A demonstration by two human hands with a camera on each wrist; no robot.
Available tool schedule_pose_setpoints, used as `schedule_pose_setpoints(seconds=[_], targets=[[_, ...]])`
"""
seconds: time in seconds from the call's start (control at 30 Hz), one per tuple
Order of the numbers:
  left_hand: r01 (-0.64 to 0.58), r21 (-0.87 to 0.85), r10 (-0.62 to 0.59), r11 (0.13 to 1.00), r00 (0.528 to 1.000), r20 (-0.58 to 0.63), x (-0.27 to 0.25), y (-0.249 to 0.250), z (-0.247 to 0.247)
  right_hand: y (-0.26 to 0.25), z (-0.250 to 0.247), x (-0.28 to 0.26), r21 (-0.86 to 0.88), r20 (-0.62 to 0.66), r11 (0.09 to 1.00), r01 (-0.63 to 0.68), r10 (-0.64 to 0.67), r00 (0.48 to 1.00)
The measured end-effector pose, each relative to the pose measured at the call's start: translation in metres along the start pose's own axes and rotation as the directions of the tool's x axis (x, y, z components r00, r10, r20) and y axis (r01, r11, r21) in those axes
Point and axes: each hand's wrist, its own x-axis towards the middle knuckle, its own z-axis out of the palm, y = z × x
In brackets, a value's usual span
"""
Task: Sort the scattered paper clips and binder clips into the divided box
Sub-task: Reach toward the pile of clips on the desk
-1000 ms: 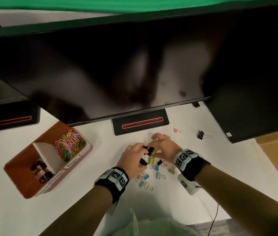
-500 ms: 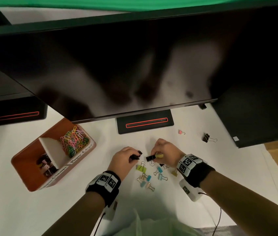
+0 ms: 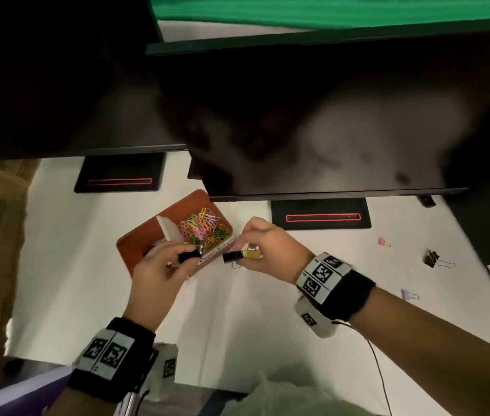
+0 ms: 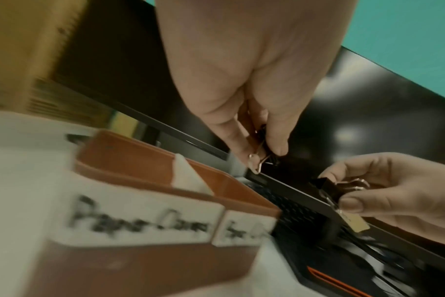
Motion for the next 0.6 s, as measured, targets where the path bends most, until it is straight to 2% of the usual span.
schedule_pose_setpoints(seconds=[0.07,0.13,0.2,0.27,0.37,0.43,0.47,0.53,0.6], targets=[[0.089,0.015,-0.088,0.996,0.992,-0.086,0.002,-0.015,-0.026,-0.032,0.016,0.029,0.016,0.015,0.999,0.049,-0.049,0.999],[0.214,-0.117,-0.226,0.970,0.969,-0.101,0.007,-0.030,-0.043,-0.063,0.033,0.056,0.027,0.025,0.997,0.068,-0.069,0.997],[0.389,-0.321,-0.397,0.863,0.917,0.045,0.012,-0.039,-0.054,-0.085,0.052,0.079,0.046,0.033,0.998,0.050,-0.051,0.998],[0.467,-0.361,-0.425,0.807,0.884,0.193,0.016,-0.045,-0.060,-0.094,0.068,0.093,0.041,0.052,0.999,0.011,-0.013,0.999],[0.435,-0.349,-0.357,0.830,0.895,0.268,0.019,-0.039,-0.063,-0.092,0.074,0.093,0.010,0.061,1.000,-0.002,0.001,0.998],[0.380,-0.281,-0.328,0.881,0.920,0.215,0.019,-0.030,-0.059,-0.081,0.064,0.081,0.014,0.038,1.000,0.000,0.000,0.999],[0.321,-0.227,-0.289,0.919,0.943,0.165,0.018,-0.026,-0.056,-0.072,0.057,0.072,0.026,0.022,1.000,-0.013,0.012,1.000],[0.139,-0.091,-0.129,0.986,0.986,0.109,0.015,-0.015,-0.046,-0.047,0.041,0.049,0.032,-0.020,0.998,-0.060,0.061,0.998],[-0.011,-0.027,0.015,1.000,0.988,0.157,0.010,0.001,-0.031,-0.016,0.026,0.023,0.018,-0.081,0.993,-0.116,0.117,0.990]])
